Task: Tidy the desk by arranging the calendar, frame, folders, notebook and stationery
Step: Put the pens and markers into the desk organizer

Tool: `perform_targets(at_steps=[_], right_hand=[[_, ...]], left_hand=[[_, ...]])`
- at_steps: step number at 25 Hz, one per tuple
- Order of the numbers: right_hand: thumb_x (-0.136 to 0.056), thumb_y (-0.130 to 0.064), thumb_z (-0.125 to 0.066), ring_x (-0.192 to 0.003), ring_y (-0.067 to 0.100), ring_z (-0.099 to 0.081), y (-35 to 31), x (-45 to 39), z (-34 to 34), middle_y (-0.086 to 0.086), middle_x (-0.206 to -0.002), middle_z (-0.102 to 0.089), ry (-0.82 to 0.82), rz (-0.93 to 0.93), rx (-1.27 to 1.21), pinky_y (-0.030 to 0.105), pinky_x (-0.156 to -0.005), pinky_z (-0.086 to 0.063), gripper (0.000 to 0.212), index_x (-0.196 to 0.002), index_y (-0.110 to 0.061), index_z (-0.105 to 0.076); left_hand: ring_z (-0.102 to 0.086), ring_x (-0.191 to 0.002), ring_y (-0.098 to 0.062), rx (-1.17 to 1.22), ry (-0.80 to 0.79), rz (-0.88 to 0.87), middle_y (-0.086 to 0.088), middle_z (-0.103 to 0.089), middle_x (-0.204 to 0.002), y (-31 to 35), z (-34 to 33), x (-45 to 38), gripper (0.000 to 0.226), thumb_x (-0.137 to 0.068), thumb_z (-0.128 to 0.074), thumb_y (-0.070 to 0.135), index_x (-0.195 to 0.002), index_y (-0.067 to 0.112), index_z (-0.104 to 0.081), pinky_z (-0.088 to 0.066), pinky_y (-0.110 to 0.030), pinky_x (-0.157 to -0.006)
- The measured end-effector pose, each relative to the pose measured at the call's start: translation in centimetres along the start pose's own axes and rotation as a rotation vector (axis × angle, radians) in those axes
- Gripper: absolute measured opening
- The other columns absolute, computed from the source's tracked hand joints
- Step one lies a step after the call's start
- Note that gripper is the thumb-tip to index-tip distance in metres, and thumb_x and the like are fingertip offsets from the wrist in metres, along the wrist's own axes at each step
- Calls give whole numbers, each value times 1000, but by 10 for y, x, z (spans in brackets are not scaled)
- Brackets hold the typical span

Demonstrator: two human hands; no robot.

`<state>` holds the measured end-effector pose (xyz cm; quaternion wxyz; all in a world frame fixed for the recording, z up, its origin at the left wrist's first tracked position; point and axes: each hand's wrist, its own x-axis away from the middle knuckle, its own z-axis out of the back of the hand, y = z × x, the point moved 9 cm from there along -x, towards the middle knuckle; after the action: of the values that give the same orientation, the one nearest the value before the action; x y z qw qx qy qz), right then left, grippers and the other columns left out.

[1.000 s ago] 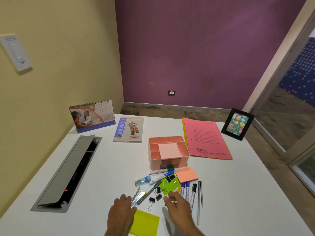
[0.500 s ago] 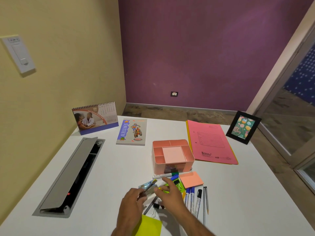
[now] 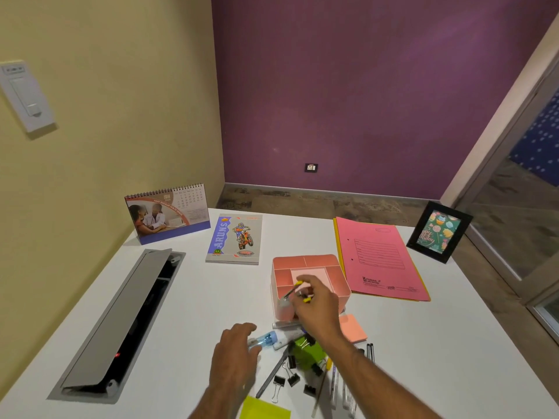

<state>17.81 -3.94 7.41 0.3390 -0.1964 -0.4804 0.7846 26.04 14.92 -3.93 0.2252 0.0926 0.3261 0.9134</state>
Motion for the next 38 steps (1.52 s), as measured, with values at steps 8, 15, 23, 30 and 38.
perform_targets(at_steps=[8,15,23,30,38], right_hand=[[-85,-12,-70,-117,22,-60,-18,-73,-26,1,-131,-64,-74,78,368,37,-102,-48,49,-131,-22,-61],[-88,-11,-67,-88,21,-65,15,-97,-58,4,-101,-70,-128,36,501,31,-81,-58,15,-100,-19,-63],[-88,-17,-64,-85,25,-64,32,-108,-80,9,-93,-71,-222,82,700,36,-80,-56,11,-91,-17,-74],[-86,-21,-64,-81,19,-65,34,-105,-73,2,-88,-75,-197,103,599,31,-77,-56,15,-89,-20,-78],[-73,-35,-78,-72,1,-64,9,-75,-55,-6,-86,-75,-282,211,8,13,-64,-48,23,-91,-20,-77]], left_hand=[[-48,-109,-17,-288,-164,-35,12,-52,-118,-18,-30,-23,31,-89,-53,36,-120,33,-52,-41,-31,-80],[-47,-89,-15,-234,-196,-55,13,-45,-91,-27,-45,-36,18,-88,-57,34,-102,27,-65,-36,-27,-70],[-54,-94,-7,49,-129,18,16,-57,-97,-33,-38,-36,21,-86,-65,32,-107,34,-67,-44,-24,-83],[-62,-80,-7,356,-40,46,17,-62,-91,-4,-27,-41,20,-84,-71,19,-100,31,-70,-55,-21,-70],[-61,-74,-5,511,96,24,17,-67,-92,42,2,-59,25,-81,-77,18,-101,33,-72,-45,-11,-65]])
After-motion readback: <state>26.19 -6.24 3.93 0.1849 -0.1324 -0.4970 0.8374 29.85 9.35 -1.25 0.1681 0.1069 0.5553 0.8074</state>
